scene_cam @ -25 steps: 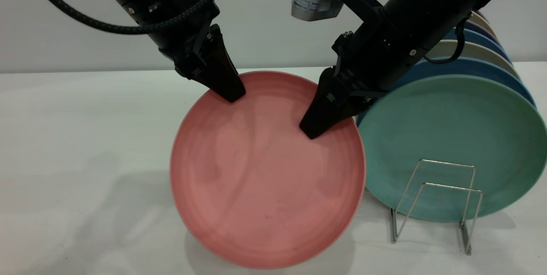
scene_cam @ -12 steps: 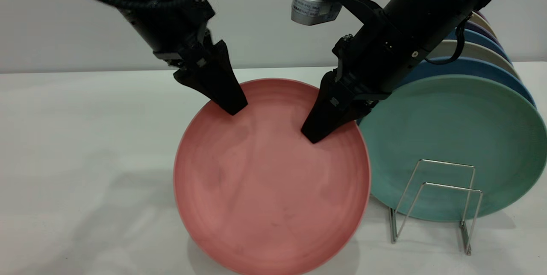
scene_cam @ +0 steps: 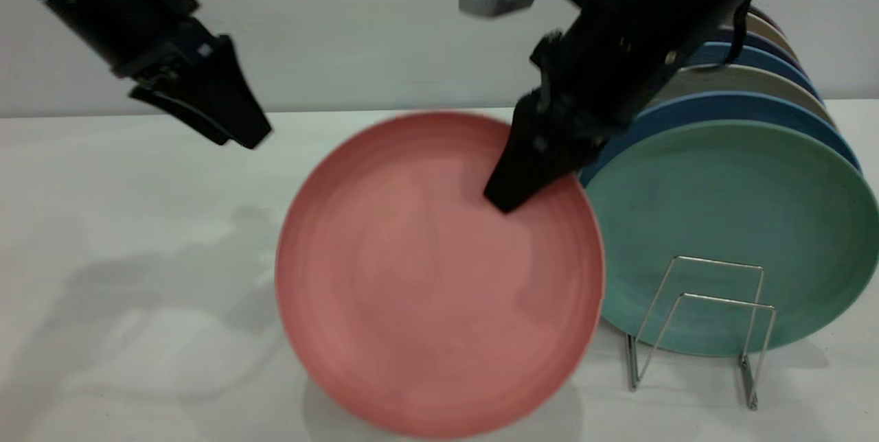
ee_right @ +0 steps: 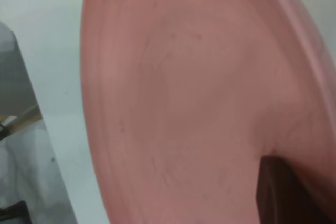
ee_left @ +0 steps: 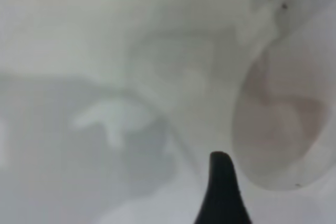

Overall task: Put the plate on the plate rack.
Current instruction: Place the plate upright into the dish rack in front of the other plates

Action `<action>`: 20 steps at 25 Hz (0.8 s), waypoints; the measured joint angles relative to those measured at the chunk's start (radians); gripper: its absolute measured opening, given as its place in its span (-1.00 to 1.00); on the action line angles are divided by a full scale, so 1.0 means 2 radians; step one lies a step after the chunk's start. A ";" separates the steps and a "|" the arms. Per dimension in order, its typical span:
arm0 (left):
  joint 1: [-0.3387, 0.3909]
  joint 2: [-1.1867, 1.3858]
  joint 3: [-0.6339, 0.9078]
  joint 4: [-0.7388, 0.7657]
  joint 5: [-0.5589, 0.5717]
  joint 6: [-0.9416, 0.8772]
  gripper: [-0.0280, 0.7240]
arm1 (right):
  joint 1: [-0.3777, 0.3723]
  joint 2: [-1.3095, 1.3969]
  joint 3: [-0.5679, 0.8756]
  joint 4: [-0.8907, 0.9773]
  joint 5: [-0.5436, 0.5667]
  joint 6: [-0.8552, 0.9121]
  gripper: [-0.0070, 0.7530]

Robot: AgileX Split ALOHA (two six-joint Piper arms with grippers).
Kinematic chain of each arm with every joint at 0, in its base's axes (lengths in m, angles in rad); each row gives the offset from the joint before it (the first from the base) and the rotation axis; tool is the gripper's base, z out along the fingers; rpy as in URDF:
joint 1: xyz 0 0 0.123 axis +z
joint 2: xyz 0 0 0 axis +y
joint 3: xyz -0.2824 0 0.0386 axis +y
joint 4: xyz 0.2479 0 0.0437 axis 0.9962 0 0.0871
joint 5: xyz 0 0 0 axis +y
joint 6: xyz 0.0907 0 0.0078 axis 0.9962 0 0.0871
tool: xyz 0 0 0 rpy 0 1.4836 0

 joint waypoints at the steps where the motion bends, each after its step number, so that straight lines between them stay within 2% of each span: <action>1: 0.007 0.000 0.000 -0.004 0.000 0.000 0.54 | 0.000 -0.006 -0.003 -0.009 0.003 0.008 -0.78; 10: 0.041 0.000 0.000 -0.021 -0.035 -0.040 0.48 | 0.008 -0.058 -0.011 -0.112 0.045 0.084 -0.78; 16: 0.046 0.000 0.000 -0.018 -0.042 -0.069 0.48 | 0.052 -0.107 -0.011 -0.210 0.076 0.168 -0.78; 20: 0.046 0.000 0.000 0.012 -0.042 -0.111 0.48 | 0.085 -0.132 -0.011 -0.271 0.102 0.221 -0.78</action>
